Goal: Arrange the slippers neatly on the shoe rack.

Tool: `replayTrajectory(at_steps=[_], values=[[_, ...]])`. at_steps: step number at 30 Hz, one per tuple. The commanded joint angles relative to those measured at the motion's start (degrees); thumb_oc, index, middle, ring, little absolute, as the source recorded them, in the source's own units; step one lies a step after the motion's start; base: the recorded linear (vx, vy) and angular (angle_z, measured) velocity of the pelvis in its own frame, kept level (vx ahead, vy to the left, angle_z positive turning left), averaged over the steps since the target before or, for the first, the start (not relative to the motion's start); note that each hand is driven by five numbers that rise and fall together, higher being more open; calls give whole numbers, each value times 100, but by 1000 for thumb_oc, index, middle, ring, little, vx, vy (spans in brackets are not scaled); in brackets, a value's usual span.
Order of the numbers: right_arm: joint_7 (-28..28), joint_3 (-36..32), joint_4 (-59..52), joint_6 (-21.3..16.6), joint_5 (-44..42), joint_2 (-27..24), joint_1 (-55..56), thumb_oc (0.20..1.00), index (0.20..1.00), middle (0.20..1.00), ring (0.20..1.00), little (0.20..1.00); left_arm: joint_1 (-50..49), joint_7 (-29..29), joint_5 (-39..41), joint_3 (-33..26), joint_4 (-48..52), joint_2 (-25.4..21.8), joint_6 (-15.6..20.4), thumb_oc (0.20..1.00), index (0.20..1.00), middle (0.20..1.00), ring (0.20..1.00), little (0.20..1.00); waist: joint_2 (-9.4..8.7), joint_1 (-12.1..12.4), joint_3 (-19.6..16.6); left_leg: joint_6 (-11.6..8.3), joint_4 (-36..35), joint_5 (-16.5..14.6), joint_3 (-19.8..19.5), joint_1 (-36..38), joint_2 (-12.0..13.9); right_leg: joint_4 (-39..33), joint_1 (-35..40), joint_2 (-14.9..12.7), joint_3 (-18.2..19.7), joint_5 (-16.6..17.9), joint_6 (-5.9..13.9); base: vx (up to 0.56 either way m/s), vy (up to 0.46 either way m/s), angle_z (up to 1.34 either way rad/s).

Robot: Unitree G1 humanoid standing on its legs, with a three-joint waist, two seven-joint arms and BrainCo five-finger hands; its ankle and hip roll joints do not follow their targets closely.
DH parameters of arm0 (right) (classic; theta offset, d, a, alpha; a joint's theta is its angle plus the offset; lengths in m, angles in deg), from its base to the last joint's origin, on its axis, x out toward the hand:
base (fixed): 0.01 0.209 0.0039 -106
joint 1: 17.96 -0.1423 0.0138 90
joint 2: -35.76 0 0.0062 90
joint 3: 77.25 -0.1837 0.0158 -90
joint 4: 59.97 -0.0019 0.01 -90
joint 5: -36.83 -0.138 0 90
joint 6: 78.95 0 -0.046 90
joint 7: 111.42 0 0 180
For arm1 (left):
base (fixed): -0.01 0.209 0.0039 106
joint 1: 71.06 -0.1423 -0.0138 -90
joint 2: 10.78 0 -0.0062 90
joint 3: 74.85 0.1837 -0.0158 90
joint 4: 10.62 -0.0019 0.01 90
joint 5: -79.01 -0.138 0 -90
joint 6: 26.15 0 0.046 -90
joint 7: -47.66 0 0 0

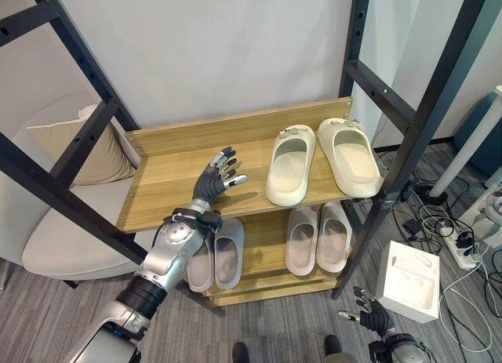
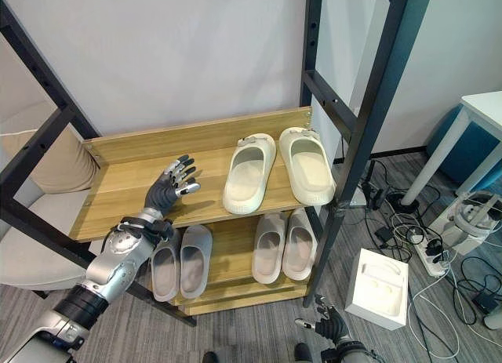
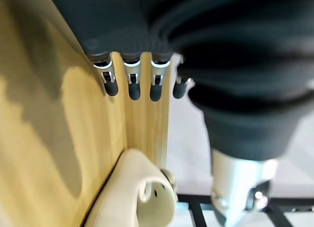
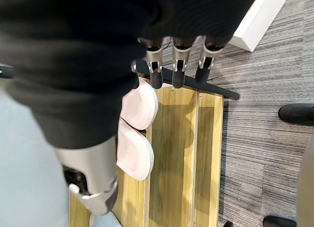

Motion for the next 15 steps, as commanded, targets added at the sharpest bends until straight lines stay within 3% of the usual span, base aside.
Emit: replayTrajectory(at_steps=[1, 4, 5, 7, 12, 15], values=[[8, 209, -301, -26, 44, 109, -146, 1000, 1000, 1000, 1000, 1000, 310, -307, 1017, 529, 298, -560, -241, 1000, 1000, 1000, 1000, 1000, -348, 16, 80, -238, 1, -432, 53, 412, 67, 22, -53, -158, -246, -138, 90, 0, 0, 0], [23, 359, -337, 24, 11, 14, -162, 1000, 1000, 1000, 1000, 1000, 265, -264, 1455, 1032, 573, -765, -391, 1000, 1000, 1000, 1000, 1000, -333, 10, 56, -238, 1, -429, 58, 416, 72, 20, -57, -155, -238, -136, 99, 0, 0, 0], [61, 542, -329, 46, -55, -29, -212, 1000, 1000, 1000, 1000, 1000, 291, -161, 1734, 1366, 837, -633, -408, 1000, 1000, 1000, 1000, 1000, -347, -2, 55, -236, 1, -427, 60, 427, 76, 22, -63, -150, -225, -133, 102, 0, 0, 0], [65, 588, -328, 49, -77, -41, -216, 1000, 1000, 1000, 1000, 1000, 331, -117, 1740, 1434, 841, -506, -416, 1000, 1000, 1000, 1000, 1000, -357, -12, 53, -239, 1, -421, 62, 427, 81, 23, -64, -147, -227, -136, 101, 0, 0, 0], [102, 746, -279, 88, -113, -5, -310, 1000, 1000, 1000, 1000, 1000, 805, 213, 1301, 1359, 163, 910, -375, 1000, 1000, 1000, 1000, 1000, -415, -94, 37, -231, 1, -422, 72, 422, 86, 32, -79, -139, -206, -159, 80, -2, -1, 2], [123, 743, -275, 88, -112, 4, -322, 1000, 1000, 1000, 1000, 1000, 954, 322, 1160, 1235, -95, 1192, -319, 1000, 1000, 1000, 1000, 1000, -428, -117, 39, -230, 1, -426, 76, 426, 87, 33, -77, -133, -199, -165, 75, -6, -2, 6]])
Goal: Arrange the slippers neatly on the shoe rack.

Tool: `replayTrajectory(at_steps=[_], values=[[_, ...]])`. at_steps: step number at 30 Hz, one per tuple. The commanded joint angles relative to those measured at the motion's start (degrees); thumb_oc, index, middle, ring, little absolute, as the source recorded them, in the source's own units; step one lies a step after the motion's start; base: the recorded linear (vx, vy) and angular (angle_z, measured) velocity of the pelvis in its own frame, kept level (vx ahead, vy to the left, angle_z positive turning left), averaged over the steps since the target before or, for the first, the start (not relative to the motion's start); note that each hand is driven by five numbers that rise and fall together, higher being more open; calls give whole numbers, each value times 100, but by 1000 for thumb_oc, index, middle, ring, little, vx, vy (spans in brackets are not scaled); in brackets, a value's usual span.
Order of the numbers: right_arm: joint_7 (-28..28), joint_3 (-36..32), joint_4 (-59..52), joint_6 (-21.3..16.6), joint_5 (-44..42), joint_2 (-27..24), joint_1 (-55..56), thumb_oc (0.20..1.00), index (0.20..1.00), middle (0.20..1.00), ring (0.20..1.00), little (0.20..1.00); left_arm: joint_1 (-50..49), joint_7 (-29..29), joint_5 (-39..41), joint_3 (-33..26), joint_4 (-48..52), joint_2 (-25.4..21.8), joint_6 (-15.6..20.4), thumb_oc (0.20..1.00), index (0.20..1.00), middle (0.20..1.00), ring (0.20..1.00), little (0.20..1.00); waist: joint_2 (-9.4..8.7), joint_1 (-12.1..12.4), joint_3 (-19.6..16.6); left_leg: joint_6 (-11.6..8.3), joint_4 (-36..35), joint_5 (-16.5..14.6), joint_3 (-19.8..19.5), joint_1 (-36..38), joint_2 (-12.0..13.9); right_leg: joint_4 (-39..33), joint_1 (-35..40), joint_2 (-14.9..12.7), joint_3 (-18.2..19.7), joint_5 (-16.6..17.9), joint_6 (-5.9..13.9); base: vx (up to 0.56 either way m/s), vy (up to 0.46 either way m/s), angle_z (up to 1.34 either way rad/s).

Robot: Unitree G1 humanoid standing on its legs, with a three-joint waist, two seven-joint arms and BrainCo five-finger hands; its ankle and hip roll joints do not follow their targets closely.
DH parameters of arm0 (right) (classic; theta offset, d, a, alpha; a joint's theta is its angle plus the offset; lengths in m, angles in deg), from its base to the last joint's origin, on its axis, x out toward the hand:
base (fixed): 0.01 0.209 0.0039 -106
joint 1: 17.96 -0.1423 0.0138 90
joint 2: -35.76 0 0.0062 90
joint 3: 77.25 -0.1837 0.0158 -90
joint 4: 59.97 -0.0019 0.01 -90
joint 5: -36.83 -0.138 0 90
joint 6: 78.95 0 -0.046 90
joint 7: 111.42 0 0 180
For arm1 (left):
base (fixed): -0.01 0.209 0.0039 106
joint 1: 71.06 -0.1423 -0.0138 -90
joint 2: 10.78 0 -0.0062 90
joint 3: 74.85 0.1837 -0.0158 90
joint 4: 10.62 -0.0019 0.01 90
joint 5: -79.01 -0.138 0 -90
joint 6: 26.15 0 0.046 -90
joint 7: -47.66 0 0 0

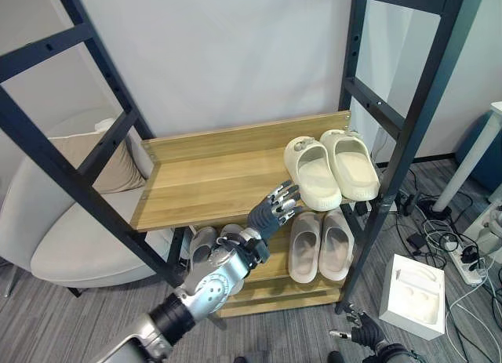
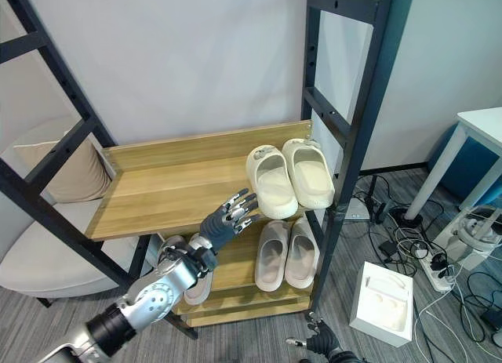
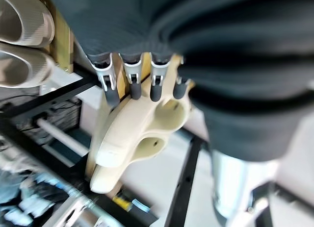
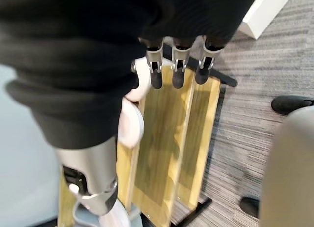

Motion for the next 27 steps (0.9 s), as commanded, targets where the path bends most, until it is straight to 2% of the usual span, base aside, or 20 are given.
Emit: replayTrajectory(at_steps=[1, 3, 4, 7, 14, 18, 19, 20, 21, 22, 25, 27], values=[[110, -65, -293, -91, -72, 225, -313, 1000, 1000, 1000, 1000, 1000, 1056, 247, -626, -279, -813, 554, 140, 1000, 1000, 1000, 1000, 1000, -395, -204, 333, -175, 2, -391, 82, 566, 73, -35, 107, -114, -203, -131, 110, 0, 0, 0], [110, -67, -293, -91, -72, 221, -316, 1000, 1000, 1000, 1000, 1000, 1062, 244, -629, -282, -821, 561, 142, 1000, 1000, 1000, 1000, 1000, -390, -205, 337, -175, 2, -391, 81, 567, 73, -35, 108, -114, -204, -131, 110, -2, -1, 8], [107, -84, -298, -82, -57, 234, -308, 1000, 1000, 1000, 1000, 1000, 1158, 335, -827, -432, -1100, 744, 176, 1000, 1000, 1000, 1000, 1000, -396, -222, 327, -171, 2, -395, 84, 574, 76, -35, 116, -110, -202, -138, 100, 0, -6, 12], [114, -122, -288, -69, -18, 270, -294, 1000, 1000, 1000, 1000, 1000, 1168, 474, -962, -655, -1279, 821, 230, 1000, 1000, 1000, 1000, 1000, -405, -220, 316, -169, 2, -400, 78, 577, 67, -43, 125, -111, -203, -140, 93, -2, -2, -8], [87, -249, -178, -126, 50, 402, -279, 1000, 1000, 1000, 1000, 1000, 767, 613, -1606, -1220, -834, 512, 452, 1000, 1000, 1000, 1000, 1000, -412, -101, 318, -164, 2, -392, 26, 555, 53, -52, 156, -109, -266, -148, 79, 3, -2, -12], [44, -340, -49, -272, 116, 501, -382, 1000, 1000, 1000, 1000, 1000, 365, 714, -2724, -1799, 90, 83, 705, 1000, 1000, 1000, 1000, 1000, -432, 61, 326, -164, 2, -393, -43, 524, 45, -56, 191, -118, -331, -160, 70, 4, 8, 20], [43, -337, -46, -274, 116, 502, -383, 1000, 1000, 1000, 1000, 1000, 358, 719, -2729, -1801, 99, 82, 701, 1000, 1000, 1000, 1000, 1000, -434, 58, 327, -164, 2, -393, -44, 526, 44, -56, 193, -118, -332, -161, 70, 6, 4, 25], [10, -336, 10, -347, 145, 533, -429, 1000, 1000, 1000, 1000, 1000, 350, 904, -3375, -2076, 467, -39, 906, 1000, 1000, 1000, 1000, 1000, -460, 120, 326, -165, 2, -402, -81, 511, 42, -58, 202, -123, -364, -167, 73, 4, 2, 29], [10, -335, 10, -348, 145, 533, -429, 1000, 1000, 1000, 1000, 1000, 349, 905, -3375, -2076, 467, -39, 906, 1000, 1000, 1000, 1000, 1000, -460, 119, 326, -165, 2, -402, -82, 511, 42, -58, 202, -123, -364, -167, 73, 5, 1, 13], [0, -311, 66, -403, 144, 562, -474, 1000, 1000, 1000, 1000, 1000, 404, 905, -3578, -2161, 769, -80, 1091, 1000, 1000, 1000, 1000, 1000, -479, 149, 322, -169, 2, -406, -97, 499, 44, -60, 207, -125, -384, -167, 76, 4, 4, -14], [-107, -317, 88, -476, 85, 564, -497, 1000, 1000, 1000, 1000, 1000, 422, 339, -3483, -2154, 1358, -301, 1305, 1000, 1000, 1000, 1000, 1000, -494, 162, 308, -179, 2, -418, -105, 499, 43, -56, 208, -128, -394, -165, 90, 11, 9, 21], [-225, -318, 96, -496, 39, 591, -470, 1000, 1000, 1000, 1000, 1000, 377, -350, -2971, -1982, 1859, -502, 1292, 1000, 1000, 1000, 1000, 1000, -501, 177, 284, -181, 2, -433, -96, 503, 44, -55, 213, -138, -396, -161, 102, 20, 16, 8]])
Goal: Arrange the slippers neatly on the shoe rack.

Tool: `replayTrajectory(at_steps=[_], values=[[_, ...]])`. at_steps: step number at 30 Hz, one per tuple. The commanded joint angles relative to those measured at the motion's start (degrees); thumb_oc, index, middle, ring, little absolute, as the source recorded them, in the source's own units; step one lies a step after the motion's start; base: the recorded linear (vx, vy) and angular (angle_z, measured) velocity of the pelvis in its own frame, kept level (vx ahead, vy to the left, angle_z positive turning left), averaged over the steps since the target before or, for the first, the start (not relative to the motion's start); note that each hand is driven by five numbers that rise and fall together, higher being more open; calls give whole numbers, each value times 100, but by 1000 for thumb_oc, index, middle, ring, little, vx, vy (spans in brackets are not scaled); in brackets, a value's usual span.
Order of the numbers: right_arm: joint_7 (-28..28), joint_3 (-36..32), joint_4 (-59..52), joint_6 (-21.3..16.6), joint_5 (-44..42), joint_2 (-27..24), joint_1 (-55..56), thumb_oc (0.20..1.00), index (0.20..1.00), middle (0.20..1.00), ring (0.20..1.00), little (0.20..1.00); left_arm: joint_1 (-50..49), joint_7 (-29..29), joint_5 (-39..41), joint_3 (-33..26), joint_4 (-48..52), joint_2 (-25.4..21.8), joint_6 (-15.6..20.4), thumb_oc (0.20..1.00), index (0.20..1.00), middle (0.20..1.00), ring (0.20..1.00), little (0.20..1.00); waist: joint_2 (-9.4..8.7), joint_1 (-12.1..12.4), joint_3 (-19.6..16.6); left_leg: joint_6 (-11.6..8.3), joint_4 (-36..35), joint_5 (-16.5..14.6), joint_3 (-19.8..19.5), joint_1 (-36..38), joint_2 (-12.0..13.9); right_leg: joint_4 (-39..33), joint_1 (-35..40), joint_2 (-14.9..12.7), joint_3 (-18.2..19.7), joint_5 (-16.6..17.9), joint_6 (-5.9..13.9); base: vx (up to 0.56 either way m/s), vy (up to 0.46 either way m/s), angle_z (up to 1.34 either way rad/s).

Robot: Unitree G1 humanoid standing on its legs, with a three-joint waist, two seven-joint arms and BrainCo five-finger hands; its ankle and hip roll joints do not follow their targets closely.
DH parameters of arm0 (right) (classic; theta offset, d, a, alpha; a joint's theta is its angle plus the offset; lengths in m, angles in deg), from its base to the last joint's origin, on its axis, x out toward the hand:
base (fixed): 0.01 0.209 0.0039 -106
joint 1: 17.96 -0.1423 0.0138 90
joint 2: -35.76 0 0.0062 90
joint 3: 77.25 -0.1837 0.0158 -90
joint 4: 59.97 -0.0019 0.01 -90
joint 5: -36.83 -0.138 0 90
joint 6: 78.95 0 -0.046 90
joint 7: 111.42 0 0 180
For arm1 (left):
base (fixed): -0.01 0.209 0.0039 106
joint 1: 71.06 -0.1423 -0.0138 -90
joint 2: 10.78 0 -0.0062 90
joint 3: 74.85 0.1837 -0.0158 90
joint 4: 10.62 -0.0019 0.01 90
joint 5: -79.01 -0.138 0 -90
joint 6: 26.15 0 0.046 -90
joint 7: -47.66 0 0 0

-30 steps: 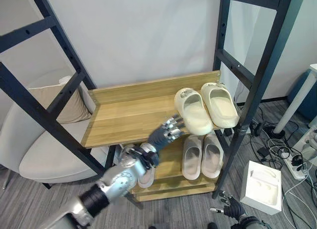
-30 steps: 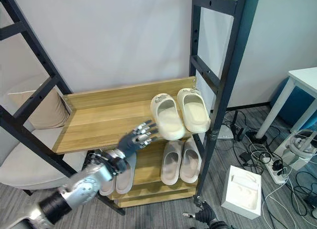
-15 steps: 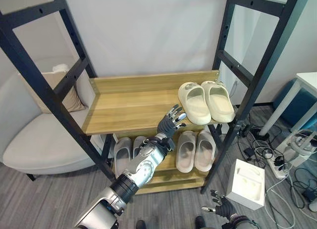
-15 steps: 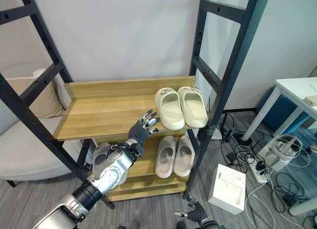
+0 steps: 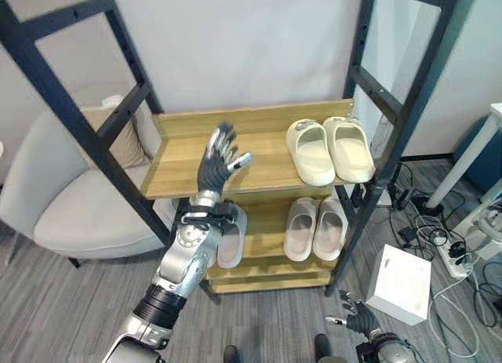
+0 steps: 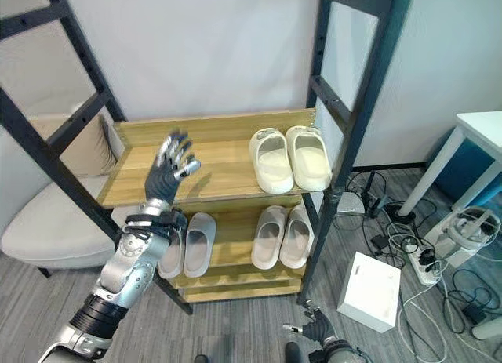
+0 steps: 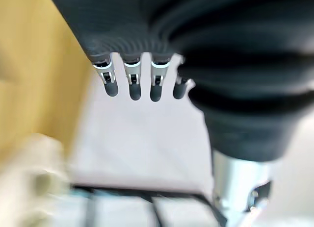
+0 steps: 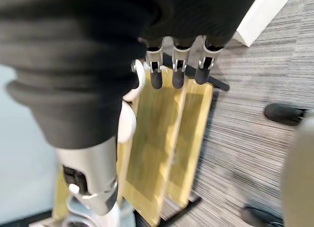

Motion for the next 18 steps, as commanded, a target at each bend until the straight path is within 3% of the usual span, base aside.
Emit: replayTrajectory(at_steps=[1, 2, 3, 5, 10, 15, 17, 18], values=[[-232, -39, -122, -365, -110, 35, -152, 1000, 1000, 1000, 1000, 1000, 276, -1230, 442, 217, 641, -419, 318, 1000, 1000, 1000, 1000, 1000, 220, 30, -87, -186, -421, 158, 35, 731, 245, 37, 548, 63, -108, -361, 148, 13, 10, -24], [-232, -39, -121, -365, -110, 35, -152, 1000, 1000, 1000, 1000, 1000, 275, -1231, 442, 217, 642, -420, 318, 1000, 1000, 1000, 1000, 1000, 219, 30, -87, -186, -421, 158, 36, 731, 245, 37, 548, 63, -107, -361, 148, 12, 12, -19], [-359, -39, -41, -368, -147, 40, -119, 1000, 1000, 1000, 1000, 1000, 407, -1833, 500, 771, 1009, -893, 104, 1000, 1000, 1000, 1000, 1000, 248, 42, -116, -184, -421, 148, 35, 722, 242, 37, 549, 58, -129, -358, 165, 0, 0, 0], [-436, -9, 47, -381, -145, 52, -103, 1000, 1000, 1000, 1000, 1000, 468, -2268, 673, 1332, 977, -1316, -139, 1000, 1000, 1000, 1000, 1000, 263, 50, -117, -181, -421, 142, 35, 725, 237, 41, 555, 55, -135, -359, 175, 5, 7, 4], [-527, 75, 109, -399, -156, -60, -172, 1000, 1000, 1000, 1000, 1000, 191, -2840, 175, 2255, 194, -2020, -462, 1000, 1000, 1000, 1000, 1000, 268, 67, -89, -172, -421, 131, 50, 762, 238, 56, 554, 51, -124, -348, 196, -2, 1, -4], [-501, -87, -48, -401, -302, -154, -225, 1000, 1000, 1000, 1000, 1000, -1281, -2346, -1158, 1698, -1963, -1307, -531, 1000, 1000, 1000, 1000, 1000, 238, 89, -37, -146, -421, 125, 44, 803, 254, 59, 542, 60, -76, -380, 178, 2, 10, -10], [-478, -132, -89, -387, -310, -188, -213, 1000, 1000, 1000, 1000, 1000, -1465, -2202, -1314, 1510, -2269, -1137, -519, 1000, 1000, 1000, 1000, 1000, 254, 81, -37, -144, -421, 122, 35, 806, 257, 61, 545, 60, -83, -385, 175, 2, 7, -2], [-405, -262, -127, -368, -301, -195, -189, 1000, 1000, 1000, 1000, 1000, -1787, -1902, -1554, 1121, -2937, -777, -574, 1000, 1000, 1000, 1000, 1000, 238, 100, -32, -134, -421, 128, 28, 804, 253, 63, 541, 61, -75, -386, 162, 0, 0, 0]])
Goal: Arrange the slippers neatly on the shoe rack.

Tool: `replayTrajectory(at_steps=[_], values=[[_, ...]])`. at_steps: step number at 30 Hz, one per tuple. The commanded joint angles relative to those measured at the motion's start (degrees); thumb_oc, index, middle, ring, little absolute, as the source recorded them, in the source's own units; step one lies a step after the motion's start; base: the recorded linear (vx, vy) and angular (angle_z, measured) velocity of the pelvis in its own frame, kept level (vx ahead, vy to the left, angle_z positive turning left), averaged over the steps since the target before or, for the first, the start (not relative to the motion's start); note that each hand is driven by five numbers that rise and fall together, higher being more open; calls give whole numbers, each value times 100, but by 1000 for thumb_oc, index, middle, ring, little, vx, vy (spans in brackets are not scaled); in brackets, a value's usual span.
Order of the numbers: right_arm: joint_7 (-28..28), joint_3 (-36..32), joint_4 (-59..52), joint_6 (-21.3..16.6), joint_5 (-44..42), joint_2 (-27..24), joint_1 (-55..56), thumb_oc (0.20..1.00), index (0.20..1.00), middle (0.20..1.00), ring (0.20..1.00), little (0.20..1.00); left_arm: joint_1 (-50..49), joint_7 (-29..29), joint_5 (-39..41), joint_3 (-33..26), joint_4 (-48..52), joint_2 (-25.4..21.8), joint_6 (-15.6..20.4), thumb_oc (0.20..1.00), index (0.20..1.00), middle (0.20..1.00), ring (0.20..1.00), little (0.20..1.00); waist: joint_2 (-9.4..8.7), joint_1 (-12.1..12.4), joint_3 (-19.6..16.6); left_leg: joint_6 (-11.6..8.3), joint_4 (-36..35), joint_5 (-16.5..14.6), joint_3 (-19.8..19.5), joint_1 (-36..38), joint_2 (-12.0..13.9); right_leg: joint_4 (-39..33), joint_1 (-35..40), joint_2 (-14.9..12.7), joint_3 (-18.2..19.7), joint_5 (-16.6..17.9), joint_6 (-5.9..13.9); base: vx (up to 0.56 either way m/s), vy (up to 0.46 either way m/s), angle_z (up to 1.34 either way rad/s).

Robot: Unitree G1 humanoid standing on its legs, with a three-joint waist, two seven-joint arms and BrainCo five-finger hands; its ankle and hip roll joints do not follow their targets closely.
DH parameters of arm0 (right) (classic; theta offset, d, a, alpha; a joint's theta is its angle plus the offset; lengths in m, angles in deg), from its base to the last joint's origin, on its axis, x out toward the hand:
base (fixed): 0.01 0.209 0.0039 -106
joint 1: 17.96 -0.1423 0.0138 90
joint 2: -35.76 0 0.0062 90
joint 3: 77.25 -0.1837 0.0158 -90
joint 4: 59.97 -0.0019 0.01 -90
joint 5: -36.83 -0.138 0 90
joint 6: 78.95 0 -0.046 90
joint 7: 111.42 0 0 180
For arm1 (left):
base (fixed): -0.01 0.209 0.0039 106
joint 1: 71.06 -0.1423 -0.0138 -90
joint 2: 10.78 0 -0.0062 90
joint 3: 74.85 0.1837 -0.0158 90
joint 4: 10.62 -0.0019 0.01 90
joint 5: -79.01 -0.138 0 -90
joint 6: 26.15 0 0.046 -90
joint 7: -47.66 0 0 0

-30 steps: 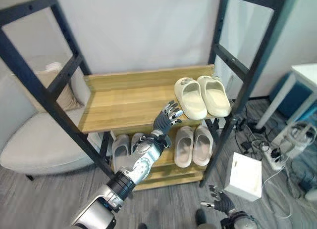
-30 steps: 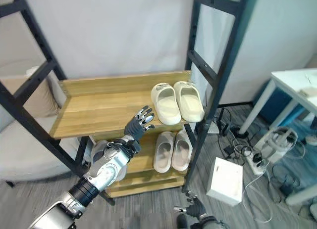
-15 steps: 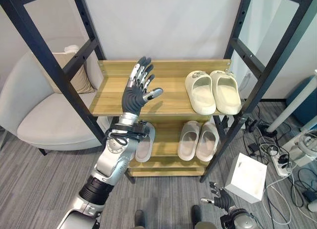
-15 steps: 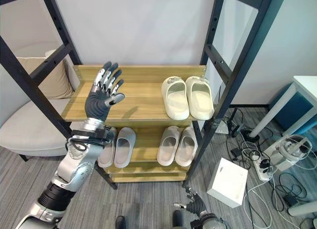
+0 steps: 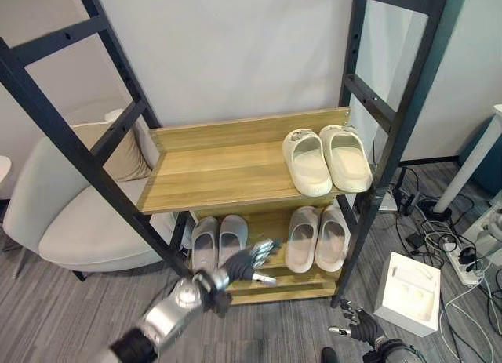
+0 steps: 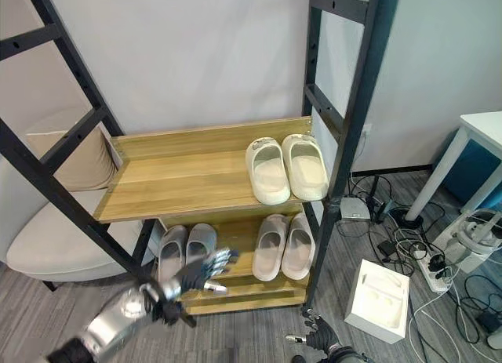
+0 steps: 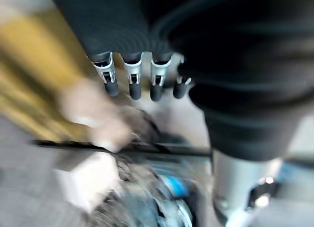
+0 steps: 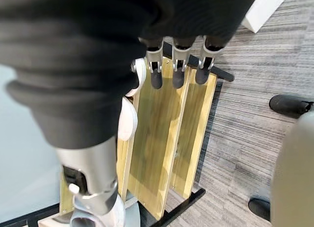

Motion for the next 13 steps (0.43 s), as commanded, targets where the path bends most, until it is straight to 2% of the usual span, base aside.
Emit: replayTrajectory(at_steps=[1, 2, 3, 5, 13], values=[[117, -280, -442, -205, -169, 209, -250, 1000, 1000, 1000, 1000, 1000, 260, 558, -650, -688, -289, 199, 258, 1000, 1000, 1000, 1000, 1000, -366, 30, 241, -148, 2, -241, 36, 187, -55, 64, 223, -321, -156, -415, 224, 2, 17, 5], [119, -275, -445, -203, -169, 199, -249, 1000, 1000, 1000, 1000, 1000, 262, 565, -662, -689, -308, 219, 271, 1000, 1000, 1000, 1000, 1000, -358, 24, 239, -148, 2, -243, 35, 187, -55, 65, 223, -321, -156, -417, 224, -9, 8, 9], [194, -371, -441, -174, -143, 204, -237, 1000, 1000, 1000, 1000, 1000, 92, 807, -720, -1013, -927, 511, 196, 1000, 1000, 1000, 1000, 1000, -374, 48, 235, -143, 2, -231, 37, 180, -58, 63, 228, -319, -163, -408, 216, -13, 8, 9], [261, -466, -428, -141, -96, 217, -244, 1000, 1000, 1000, 1000, 1000, 14, 1043, -680, -1356, -1482, 770, 154, 1000, 1000, 1000, 1000, 1000, -377, 59, 219, -138, 2, -222, 28, 171, -60, 64, 226, -314, -160, -410, 204, -9, 5, 3], [458, -567, -361, -139, 28, 319, -261, 1000, 1000, 1000, 1000, 1000, 69, 1734, -156, -2269, -2493, 1262, 208, 1000, 1000, 1000, 1000, 1000, -414, 110, 189, -140, 2, -186, 9, 181, -64, 80, 243, -305, -192, -416, 175, 0, 0, 0]])
